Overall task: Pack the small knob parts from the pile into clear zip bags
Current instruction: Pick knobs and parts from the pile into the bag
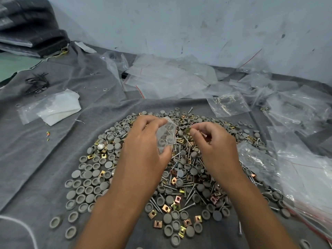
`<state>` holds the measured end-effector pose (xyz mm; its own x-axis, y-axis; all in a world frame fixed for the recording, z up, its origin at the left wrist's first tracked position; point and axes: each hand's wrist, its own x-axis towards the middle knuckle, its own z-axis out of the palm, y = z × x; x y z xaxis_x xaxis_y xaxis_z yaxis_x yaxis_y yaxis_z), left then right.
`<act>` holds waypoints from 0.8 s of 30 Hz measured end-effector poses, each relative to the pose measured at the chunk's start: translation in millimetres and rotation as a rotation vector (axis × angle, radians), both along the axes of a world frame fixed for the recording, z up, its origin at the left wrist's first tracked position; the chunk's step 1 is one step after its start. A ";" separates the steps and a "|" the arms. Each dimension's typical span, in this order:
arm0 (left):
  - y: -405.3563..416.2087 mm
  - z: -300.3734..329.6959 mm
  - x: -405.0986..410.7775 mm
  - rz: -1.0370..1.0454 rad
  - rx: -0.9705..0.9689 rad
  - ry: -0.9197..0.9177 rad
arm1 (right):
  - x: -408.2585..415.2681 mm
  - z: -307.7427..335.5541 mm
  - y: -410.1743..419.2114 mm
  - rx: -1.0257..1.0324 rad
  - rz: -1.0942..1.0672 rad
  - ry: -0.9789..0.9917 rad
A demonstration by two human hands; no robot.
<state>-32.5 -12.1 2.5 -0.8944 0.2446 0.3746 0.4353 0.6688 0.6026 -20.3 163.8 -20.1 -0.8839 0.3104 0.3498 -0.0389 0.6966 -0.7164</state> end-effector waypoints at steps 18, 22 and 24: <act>-0.1 -0.3 -0.5 -0.029 -0.001 -0.002 | 21.2 31.0 -26.0 -0.035 0.121 0.339; 1.7 -0.3 0.8 -0.042 0.003 0.001 | 19.5 25.9 -32.0 0.091 0.243 0.297; 2.0 -0.4 0.8 -0.042 0.006 0.007 | 19.6 23.7 -33.5 0.116 0.267 0.282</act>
